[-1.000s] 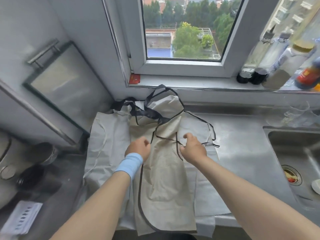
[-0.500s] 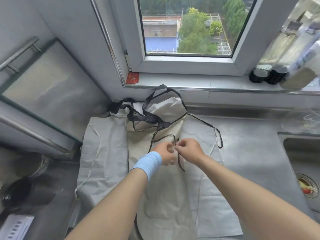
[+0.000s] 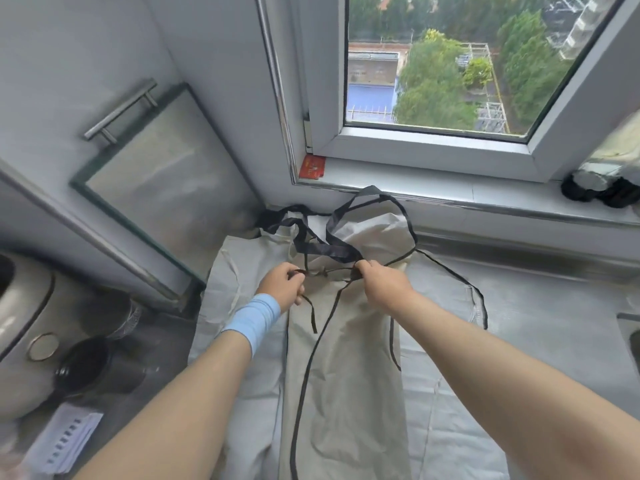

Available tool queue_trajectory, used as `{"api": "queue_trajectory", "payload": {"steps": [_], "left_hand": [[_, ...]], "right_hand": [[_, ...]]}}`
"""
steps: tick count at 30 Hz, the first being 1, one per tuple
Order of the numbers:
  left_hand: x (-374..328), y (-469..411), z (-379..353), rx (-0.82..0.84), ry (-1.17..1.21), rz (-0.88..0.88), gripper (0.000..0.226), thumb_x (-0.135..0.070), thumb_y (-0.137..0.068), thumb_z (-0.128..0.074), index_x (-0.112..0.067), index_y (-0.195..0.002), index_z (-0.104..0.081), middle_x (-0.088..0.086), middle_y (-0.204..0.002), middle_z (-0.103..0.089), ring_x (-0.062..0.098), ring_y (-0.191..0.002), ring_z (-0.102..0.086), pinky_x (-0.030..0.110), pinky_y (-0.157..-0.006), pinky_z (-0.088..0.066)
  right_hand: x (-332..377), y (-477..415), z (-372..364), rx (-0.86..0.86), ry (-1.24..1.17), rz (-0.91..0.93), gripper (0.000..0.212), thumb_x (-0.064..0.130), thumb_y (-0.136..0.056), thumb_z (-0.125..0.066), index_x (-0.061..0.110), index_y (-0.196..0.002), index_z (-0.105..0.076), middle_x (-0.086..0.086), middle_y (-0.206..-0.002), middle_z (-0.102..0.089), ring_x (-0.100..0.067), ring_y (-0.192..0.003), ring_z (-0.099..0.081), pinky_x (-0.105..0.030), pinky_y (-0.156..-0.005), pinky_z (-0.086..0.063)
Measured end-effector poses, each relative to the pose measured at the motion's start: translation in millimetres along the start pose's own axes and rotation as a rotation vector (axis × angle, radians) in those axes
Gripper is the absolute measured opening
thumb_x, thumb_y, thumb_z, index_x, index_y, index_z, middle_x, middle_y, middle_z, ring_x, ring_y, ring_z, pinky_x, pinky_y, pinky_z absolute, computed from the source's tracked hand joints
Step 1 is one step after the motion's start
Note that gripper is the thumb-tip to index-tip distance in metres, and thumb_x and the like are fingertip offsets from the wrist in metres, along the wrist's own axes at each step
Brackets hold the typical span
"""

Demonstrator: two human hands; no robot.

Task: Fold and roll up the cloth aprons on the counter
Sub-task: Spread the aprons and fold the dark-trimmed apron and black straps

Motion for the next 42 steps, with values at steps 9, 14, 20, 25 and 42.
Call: {"api": "queue_trajectory", "payload": {"steps": [9, 14, 20, 25, 42], "left_hand": [[-10, -9, -30, 0.076, 0.196, 0.065, 0.018, -0.01, -0.091, -0.04, -0.012, -0.078, -0.052, 0.008, -0.063, -0.056, 0.021, -0.048, -0.049, 0.023, -0.046, -0.034], [-28, 10, -80, 0.36, -0.179, 0.009, 0.017, -0.011, -0.089, -0.051, -0.021, -0.08, -0.062, -0.005, -0.063, -0.06, 0.01, -0.052, -0.055, 0.014, -0.046, -0.04], [-29, 6, -54, 0.473, -0.228, 0.139, 0.042, 0.009, -0.089, -0.039, -0.016, -0.108, -0.067, -0.001, -0.1, -0.065, 0.013, -0.059, -0.068, 0.017, -0.05, -0.049], [-69, -18, 0, -0.122, -0.143, -0.136, 0.038, 0.003, -0.079, -0.039, -0.023, -0.082, -0.067, -0.004, -0.092, -0.071, 0.02, -0.085, -0.066, 0.022, -0.077, -0.048], [-130, -56, -141, 0.191, -0.679, -0.253, 0.035, -0.025, -0.092, -0.055, -0.018, -0.126, -0.054, 0.008, -0.124, -0.061, 0.03, -0.118, -0.056, 0.039, -0.097, -0.046]], "right_hand": [[-25, 23, 25, -0.385, -0.339, 0.088, 0.018, 0.008, -0.08, -0.052, 0.015, -0.093, -0.062, -0.001, -0.093, -0.058, -0.029, -0.085, -0.059, -0.038, -0.067, -0.049], [-35, 43, 53, -0.512, -0.454, 0.132, 0.012, 0.008, -0.072, -0.048, 0.011, -0.078, -0.058, 0.0, -0.078, -0.055, -0.023, -0.072, -0.053, -0.039, -0.064, -0.047], [-10, 28, 57, -0.399, -0.489, 0.158, 0.026, 0.004, -0.076, -0.05, 0.014, -0.091, -0.068, 0.002, -0.089, -0.061, -0.022, -0.084, -0.06, -0.035, -0.077, -0.051], [1, 17, 40, -0.301, -0.711, 0.061, 0.06, -0.008, -0.081, -0.044, 0.022, -0.133, -0.052, 0.009, -0.13, -0.056, -0.009, -0.11, -0.058, -0.016, -0.093, -0.042], [-78, -9, 14, -0.12, -1.336, -0.291, 0.08, -0.029, -0.074, -0.023, 0.005, -0.143, -0.047, -0.002, -0.137, -0.053, -0.014, -0.129, -0.049, -0.019, -0.104, -0.035]]}}
Point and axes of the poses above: each hand's wrist, its own y-axis away from the middle knuckle, its own z-axis out of the back of the hand, x = y × z, the point moved 5 cm from there along -y, towards the middle knuckle
